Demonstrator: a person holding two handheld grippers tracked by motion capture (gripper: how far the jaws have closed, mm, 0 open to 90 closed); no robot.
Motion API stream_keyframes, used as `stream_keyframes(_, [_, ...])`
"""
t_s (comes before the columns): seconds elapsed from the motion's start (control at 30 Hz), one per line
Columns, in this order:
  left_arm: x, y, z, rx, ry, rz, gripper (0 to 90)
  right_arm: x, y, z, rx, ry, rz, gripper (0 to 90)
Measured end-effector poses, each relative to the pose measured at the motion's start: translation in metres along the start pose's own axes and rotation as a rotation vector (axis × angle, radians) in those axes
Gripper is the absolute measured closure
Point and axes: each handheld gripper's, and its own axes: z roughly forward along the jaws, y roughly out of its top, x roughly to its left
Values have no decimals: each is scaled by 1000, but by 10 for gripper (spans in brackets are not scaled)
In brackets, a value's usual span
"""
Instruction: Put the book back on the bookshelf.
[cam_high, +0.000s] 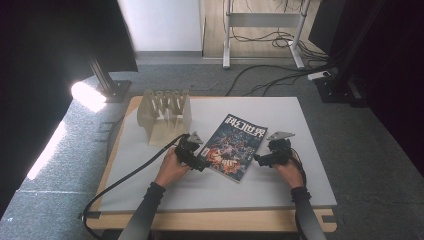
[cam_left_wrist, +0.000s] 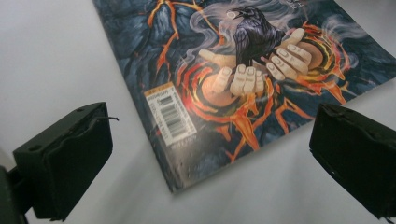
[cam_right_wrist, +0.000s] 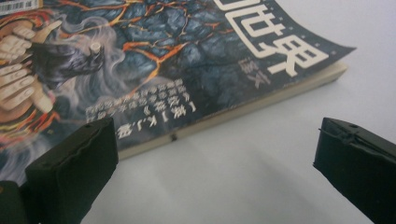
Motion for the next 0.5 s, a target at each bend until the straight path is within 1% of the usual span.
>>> stream_keyframes(0.07, [0, 4, 4, -3, 0, 5, 0, -3, 5, 5, -2, -4, -10, 0])
stream_keyframes(0.13, [1, 5, 6, -3, -3, 2, 0, -5, 7, 7, -5, -6, -12, 0])
stream_keyframes(0.17, [2, 5, 9, 0, -1, 5, 0, -8, 10, 10, -13, -8, -12, 0])
stream_keyframes(0.33, [5, 4, 15, 10, 3, 1, 0, -13, 17, 16, -13, -10, -20, 0])
stream_keyframes(0.37, [6, 3, 17, 12, 4, 0, 0, -17, 21, 19, -14, -12, -24, 0])
stream_keyframes(0.5, [9, 1, 21, 12, 6, -6, 0, -22, 25, 24, -7, -18, -29, 0])
